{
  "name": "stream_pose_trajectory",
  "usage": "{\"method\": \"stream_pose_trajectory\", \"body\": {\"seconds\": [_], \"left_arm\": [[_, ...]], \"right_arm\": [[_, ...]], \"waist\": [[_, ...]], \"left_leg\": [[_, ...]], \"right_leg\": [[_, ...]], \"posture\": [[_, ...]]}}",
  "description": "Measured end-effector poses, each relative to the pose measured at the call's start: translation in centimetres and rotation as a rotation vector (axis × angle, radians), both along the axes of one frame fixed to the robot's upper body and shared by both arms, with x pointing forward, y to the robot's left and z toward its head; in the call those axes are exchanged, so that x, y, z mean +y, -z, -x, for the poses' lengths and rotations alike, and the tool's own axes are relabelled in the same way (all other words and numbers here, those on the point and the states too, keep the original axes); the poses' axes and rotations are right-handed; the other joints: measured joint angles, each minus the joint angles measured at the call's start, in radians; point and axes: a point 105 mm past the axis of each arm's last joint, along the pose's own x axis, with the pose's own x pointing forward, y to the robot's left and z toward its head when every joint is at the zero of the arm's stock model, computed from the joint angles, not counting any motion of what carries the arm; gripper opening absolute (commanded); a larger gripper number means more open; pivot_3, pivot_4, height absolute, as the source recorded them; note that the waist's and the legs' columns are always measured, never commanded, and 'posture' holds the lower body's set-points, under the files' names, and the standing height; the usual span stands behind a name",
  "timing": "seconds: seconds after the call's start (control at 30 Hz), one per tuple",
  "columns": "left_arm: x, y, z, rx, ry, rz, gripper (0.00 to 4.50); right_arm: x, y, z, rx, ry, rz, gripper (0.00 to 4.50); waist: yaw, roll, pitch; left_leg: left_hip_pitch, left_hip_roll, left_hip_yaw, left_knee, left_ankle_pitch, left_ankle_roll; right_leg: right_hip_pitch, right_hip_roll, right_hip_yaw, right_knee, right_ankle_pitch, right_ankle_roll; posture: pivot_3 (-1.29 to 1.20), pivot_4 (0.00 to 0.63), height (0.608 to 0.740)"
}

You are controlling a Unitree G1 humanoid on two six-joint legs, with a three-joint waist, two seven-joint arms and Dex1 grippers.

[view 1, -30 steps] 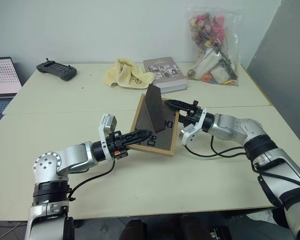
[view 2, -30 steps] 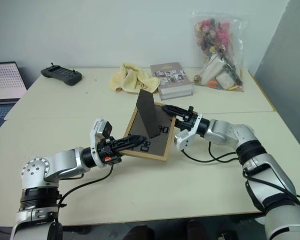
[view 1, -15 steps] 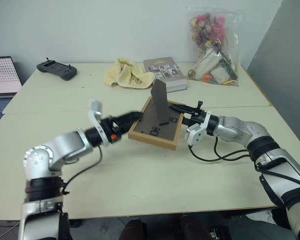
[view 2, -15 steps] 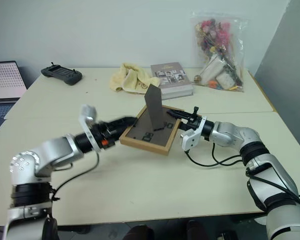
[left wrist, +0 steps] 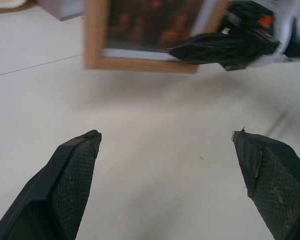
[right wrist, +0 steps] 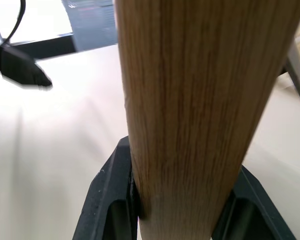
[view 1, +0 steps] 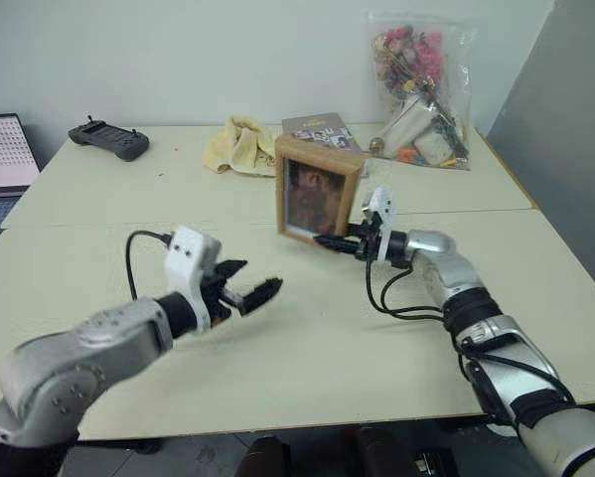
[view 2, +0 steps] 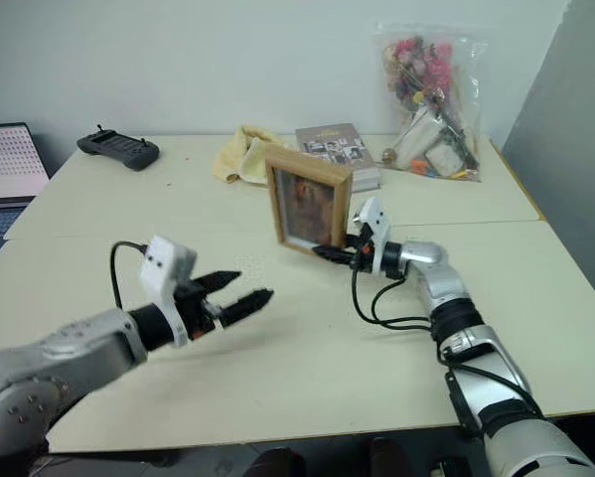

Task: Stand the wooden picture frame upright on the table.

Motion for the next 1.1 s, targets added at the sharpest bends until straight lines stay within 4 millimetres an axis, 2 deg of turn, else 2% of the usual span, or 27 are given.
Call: {"method": "stream_pose_trajectory", "body": {"seconds": [0.13, 0.27, 0.47, 0.5, 0.57, 0.73, 0.8, 0.83, 0.93, 1.1], "left_arm": [[-0.4, 1.3, 1.2, -0.036, 0.027, -0.039, 4.5], [-0.1, 1.6, 1.2, -0.072, -0.001, -0.027, 4.5], [-0.2, 2.1, 1.5, -0.072, 0.012, -0.019, 4.5], [-0.3, 2.1, 1.5, -0.074, 0.017, -0.015, 4.5], [-0.5, 1.9, 1.4, -0.078, 0.022, -0.001, 4.5], [-0.4, 1.6, 0.9, -0.091, 0.04, -0.007, 4.5], [0.0, 1.9, 0.7, -0.082, 0.03, -0.011, 4.5], [0.1, 1.9, 0.6, -0.081, 0.03, -0.011, 4.5], [0.7, 1.9, 0.0, -0.08, 0.012, -0.018, 4.5], [3.5, 1.2, -2.0, -0.08, -0.059, -0.023, 4.5]], "right_arm": [[0.3, 1.9, -0.2, 0.08, 0.023, -0.002, 1.3], [0.0, 4.8, -0.5, 0.109, 0.081, 0.055, 1.3], [0.1, 5.4, -0.7, 0.068, 0.12, 0.043, 1.3], [0.1, 5.4, -0.7, 0.067, 0.123, 0.041, 2.01], [-0.2, 5.8, -0.8, 0.074, 0.137, 0.062, 2.29], [-1.1, 6.4, -0.9, 0.067, 0.153, 0.1, 3.61], [-1.6, 6.4, -0.9, 0.041, 0.158, 0.122, 3.95], [-2.1, 6.4, -0.9, 0.024, 0.162, 0.138, 4.3], [-4.0, 6.5, -0.8, -0.012, 0.186, 0.172, 4.47], [-9.9, 6.4, 0.6, -0.048, 0.247, 0.283, 4.47]], "waist": [[0.009, 0.0, 0.0], [0.011, 0.0, 0.0], [0.01, 0.0, 0.0], [0.011, 0.0, 0.0], [0.012, 0.0, 0.0], [0.009, 0.0, 0.0], [0.009, 0.0, 0.0], [0.011, 0.0, 0.0], [0.022, 0.0, 0.0], [0.03, 0.0, 0.0]], "left_leg": [[-0.001, -0.001, 0.0, 0.001, -0.002, 0.004], [0.0, 0.0, 0.001, 0.001, -0.003, 0.005], [0.002, 0.0, 0.0, 0.001, -0.003, 0.005], [0.003, 0.0, 0.0, 0.001, -0.003, 0.005], [0.003, 0.0, 0.0, 0.001, -0.003, 0.005], [0.003, 0.0, 0.0, 0.001, -0.003, 0.005], [0.003, 0.0, 0.0, 0.001, -0.003, 0.005], [0.003, 0.0, 0.0, 0.001, -0.003, 0.005], [0.003, 0.0, 0.0, 0.001, -0.003, 0.006], [0.002, 0.0, 0.0, 0.001, -0.004, 0.007]], "right_leg": [[0.0, 0.0, 0.0, 0.0, 0.0, 0.0], [0.0, 0.0, 0.0, 0.0, 0.0, 0.0], [0.003, 0.0, -0.001, 0.0, 0.0, 0.0], [0.003, 0.0, -0.001, 0.001, 0.0, 0.0], [0.003, 0.0, -0.001, 0.001, 0.0, 0.0], [0.003, 0.0, -0.001, 0.0, 0.0, 0.0], [0.003, 0.0, -0.001, 0.0, 0.0, 0.0], [0.003, 0.0, -0.001, 0.0, 0.0, 0.0], [0.003, 0.0, -0.001, 0.0, 0.0, 0.0], [0.003, -0.001, -0.002, 0.0, 0.0, 0.0]], "posture": [[0.0, 0.15, 0.74], [0.0, 0.15, 0.74], [0.0, 0.15, 0.74], [0.0, 0.15, 0.74], [0.0, 0.15, 0.74], [0.0, 0.15, 0.74], [0.0, 0.15, 0.74], [0.0, 0.15, 0.74], [0.0, 0.15, 0.74], [0.0, 0.15, 0.74]]}}
